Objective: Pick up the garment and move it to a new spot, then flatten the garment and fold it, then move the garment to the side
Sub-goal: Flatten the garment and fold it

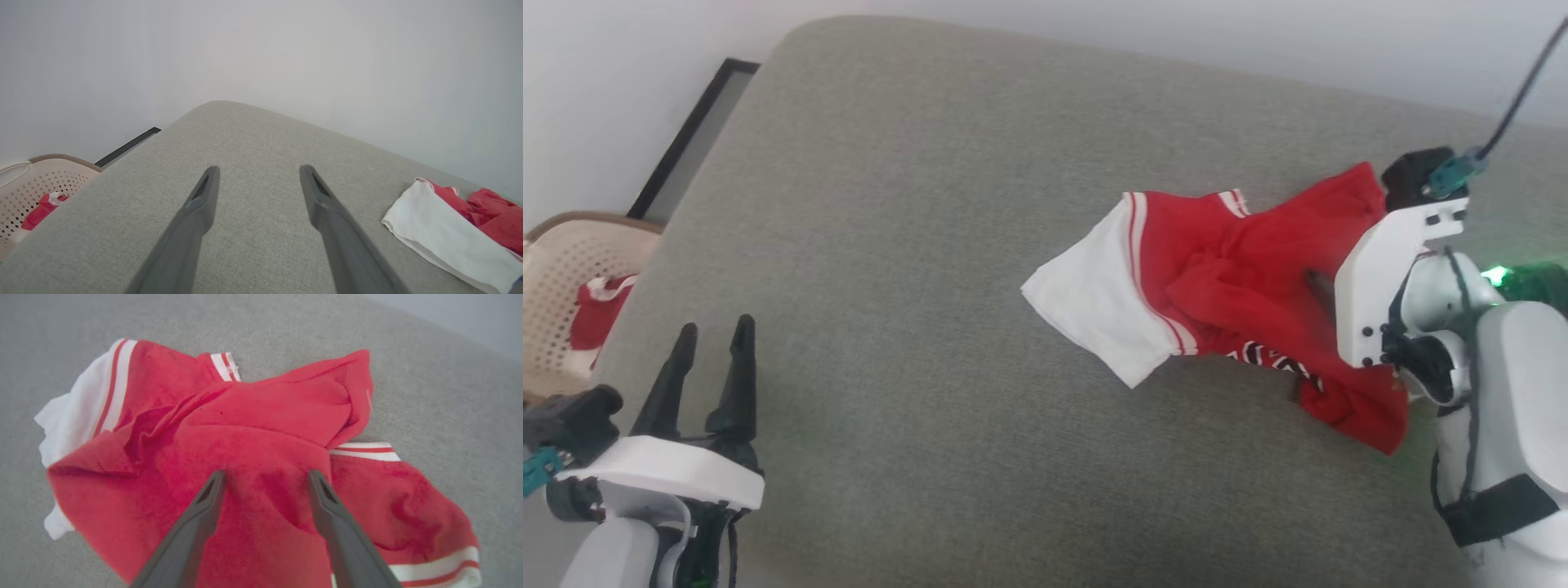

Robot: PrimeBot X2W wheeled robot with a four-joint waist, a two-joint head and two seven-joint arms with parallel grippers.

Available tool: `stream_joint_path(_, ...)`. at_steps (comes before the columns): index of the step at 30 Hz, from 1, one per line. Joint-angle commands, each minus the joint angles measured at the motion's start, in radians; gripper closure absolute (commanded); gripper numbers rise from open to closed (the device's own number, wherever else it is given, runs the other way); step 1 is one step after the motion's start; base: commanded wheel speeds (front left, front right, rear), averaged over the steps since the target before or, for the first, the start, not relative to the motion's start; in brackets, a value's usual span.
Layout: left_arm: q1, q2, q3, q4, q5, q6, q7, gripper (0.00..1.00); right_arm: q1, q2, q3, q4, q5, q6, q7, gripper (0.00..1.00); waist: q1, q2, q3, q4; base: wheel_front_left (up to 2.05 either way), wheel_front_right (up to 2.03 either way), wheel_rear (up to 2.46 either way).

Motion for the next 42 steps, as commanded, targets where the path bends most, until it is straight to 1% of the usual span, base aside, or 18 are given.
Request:
stream_joint_path(1, -0.011, -0.003, -0.005, 0.002, -0.001, -0.003, -0.005, 0.00, -0.011, -0.008, 0.011, 0.027, -0.007, -0.001, -0.002, 0.00, 0.0000, 0.0000, 0.006, 0.017, 0.00, 0.00, 0.00)
stream_joint_path(3, -0.018, -0.004, -0.013, 0.006, -0.001, -0.003, -0.005, 0.00, -0.028, -0.021, 0.035, 0.073, -0.019, -0.001, -0.014, 0.00, 0.0000, 0.0000, 0.010, 0.029, 0.00, 0.00, 0.00)
stream_joint_path(4, -0.021, -0.005, -0.014, 0.009, -0.003, -0.003, -0.005, 0.00, -0.033, -0.026, 0.050, 0.097, -0.020, -0.001, -0.019, 0.56, 0.0000, 0.0000, 0.011, 0.033, 0.00, 0.00, 0.00)
stream_joint_path(5, -0.021, -0.006, -0.014, 0.011, -0.005, -0.003, -0.005, 0.00, -0.041, -0.027, 0.064, 0.115, -0.014, -0.001, -0.033, 1.00, 0.0000, 0.0000, 0.011, 0.037, 0.00, 0.00, 0.00)
stream_joint_path(9, -0.010, -0.005, -0.009, 0.016, -0.007, -0.003, -0.005, 0.00, -0.065, -0.041, 0.105, 0.159, 0.002, -0.001, -0.062, 1.00, 0.0000, 0.0000, 0.007, 0.039, 0.00, 0.00, 0.00)
stream_joint_path(14, 0.004, 0.000, 0.006, 0.016, -0.008, -0.003, -0.005, 0.00, -0.077, -0.052, 0.143, 0.138, 0.029, -0.001, -0.084, 1.00, 0.0000, 0.0000, 0.002, 0.023, 0.00, 0.00, 0.00)
stream_joint_path(17, 0.014, 0.002, 0.023, 0.013, -0.006, -0.003, -0.005, 0.00, -0.066, -0.060, 0.172, 0.079, 0.057, -0.001, -0.094, 1.00, 0.0000, 0.0000, 0.001, 0.002, 0.00, 0.00, 0.00)
stream_joint_path(21, 0.021, 0.006, 0.044, 0.007, 0.002, -0.003, -0.005, 0.00, -0.018, -0.063, 0.205, -0.034, 0.106, -0.001, -0.068, 1.00, 0.0000, 0.0000, 0.000, -0.031, 0.00, 0.00, 0.00)
stream_joint_path(27, 0.026, 0.018, 0.060, -0.004, 0.008, -0.003, -0.005, 0.00, 0.087, -0.059, 0.230, -0.226, 0.150, -0.001, 0.005, 1.00, 0.0000, 0.0000, 0.001, -0.078, 0.00, 0.00, 0.00)
stream_joint_path(33, 0.026, 0.031, 0.069, -0.011, 0.004, -0.003, -0.005, 0.00, 0.212, -0.051, 0.252, -0.380, 0.164, -0.001, 0.089, 1.00, 0.0000, 0.0000, 0.005, -0.116, 0.00, 0.00, 0.00)
stream_joint_path(37, 0.025, 0.035, 0.072, -0.013, 0.001, -0.003, -0.005, 0.00, 0.303, -0.035, 0.255, -0.450, 0.161, -0.001, 0.128, 1.00, 0.0000, 0.0000, 0.008, -0.133, 0.00, 0.00, 0.00)
stream_joint_path(42, 0.022, 0.040, 0.077, -0.012, -0.001, -0.003, -0.005, 0.00, 0.407, 0.001, 0.249, -0.480, 0.154, -0.001, 0.147, 1.00, 0.0000, 0.0000, 0.010, -0.147, 0.00, 0.00, 0.00)
